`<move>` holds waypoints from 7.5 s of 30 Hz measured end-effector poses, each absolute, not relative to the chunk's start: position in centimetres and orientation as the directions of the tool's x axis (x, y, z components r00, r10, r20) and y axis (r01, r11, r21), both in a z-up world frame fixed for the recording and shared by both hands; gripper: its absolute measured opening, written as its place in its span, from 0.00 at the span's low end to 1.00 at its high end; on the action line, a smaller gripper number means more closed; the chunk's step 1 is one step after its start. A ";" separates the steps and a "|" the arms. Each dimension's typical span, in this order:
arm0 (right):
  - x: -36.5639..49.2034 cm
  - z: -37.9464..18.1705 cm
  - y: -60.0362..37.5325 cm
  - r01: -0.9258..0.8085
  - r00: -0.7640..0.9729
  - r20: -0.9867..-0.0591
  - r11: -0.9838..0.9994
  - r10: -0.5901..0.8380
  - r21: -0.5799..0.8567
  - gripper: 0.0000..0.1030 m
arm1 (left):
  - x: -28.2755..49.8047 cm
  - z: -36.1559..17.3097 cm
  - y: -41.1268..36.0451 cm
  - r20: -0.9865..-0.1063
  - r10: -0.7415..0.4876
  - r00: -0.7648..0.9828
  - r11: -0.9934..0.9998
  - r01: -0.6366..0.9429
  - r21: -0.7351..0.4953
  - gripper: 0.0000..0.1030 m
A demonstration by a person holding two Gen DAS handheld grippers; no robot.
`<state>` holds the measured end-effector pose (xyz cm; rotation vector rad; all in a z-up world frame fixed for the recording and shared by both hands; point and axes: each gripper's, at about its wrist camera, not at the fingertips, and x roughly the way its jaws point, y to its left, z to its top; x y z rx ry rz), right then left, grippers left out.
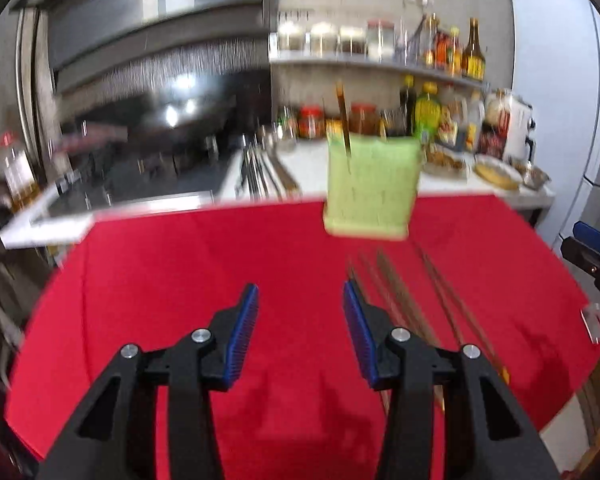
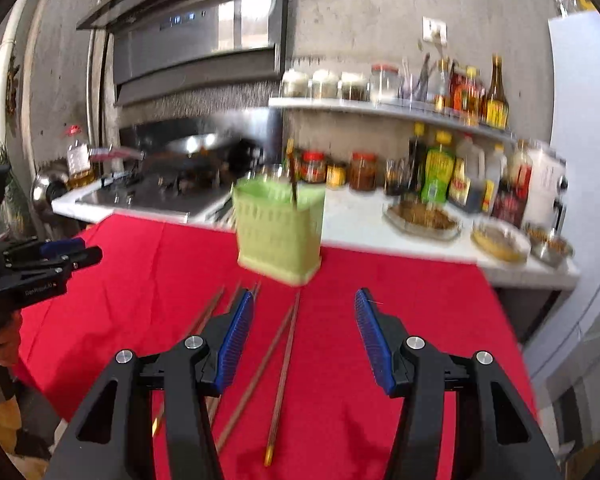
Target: Organize utensils
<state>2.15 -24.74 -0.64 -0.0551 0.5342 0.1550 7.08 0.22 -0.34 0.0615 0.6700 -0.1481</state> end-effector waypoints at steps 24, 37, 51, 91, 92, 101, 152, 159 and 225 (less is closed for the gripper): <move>1.3 -9.6 -24.3 -0.157 0.730 -0.666 0.986 0.152 0.054 0.31 | 3.5 -9.3 -4.5 -0.784 -0.284 0.552 0.933 0.348 -0.093 0.28; 2.5 -11.3 -23.5 -0.181 0.689 -0.703 0.981 0.176 0.068 0.31 | 3.9 -10.0 -5.3 -0.798 -0.244 0.552 0.939 0.341 -0.051 0.24; 2.1 -11.9 -24.8 -0.092 0.711 -0.696 0.995 0.100 0.049 0.07 | 4.8 -10.2 -2.6 -0.785 -0.122 0.608 0.979 0.202 0.003 0.07; 0.8 -12.4 -24.7 -0.117 0.741 -0.660 0.992 0.122 0.053 0.07 | 3.0 -9.0 0.8 -0.776 -0.097 0.623 0.991 0.134 -0.016 0.07; 0.7 -12.1 -24.9 -0.120 0.742 -0.657 0.990 0.135 0.067 0.07 | 2.9 -8.9 0.9 -0.774 -0.099 0.625 0.991 0.134 -0.019 0.07; -1.5 -4.5 -25.5 -0.127 0.866 -0.478 0.990 0.144 0.069 0.07 | 2.0 -7.0 2.3 -0.741 -0.117 0.662 0.992 0.118 -0.052 0.11; -0.8 5.2 -24.6 -0.154 0.959 -0.245 0.988 0.144 -0.024 0.07 | 0.8 8.3 2.0 -0.399 -0.201 0.895 0.977 0.211 -0.019 0.07; 0.5 5.0 -24.9 -0.149 0.955 -0.261 0.989 0.140 -0.017 0.07 | 2.5 8.7 0.8 -0.386 -0.208 0.899 0.974 0.227 0.003 0.07; 17.8 10.9 -24.7 -0.146 0.950 -0.277 0.989 0.145 0.016 0.49 | 23.4 12.6 -4.6 -0.378 -0.310 0.872 0.950 0.299 -0.090 0.35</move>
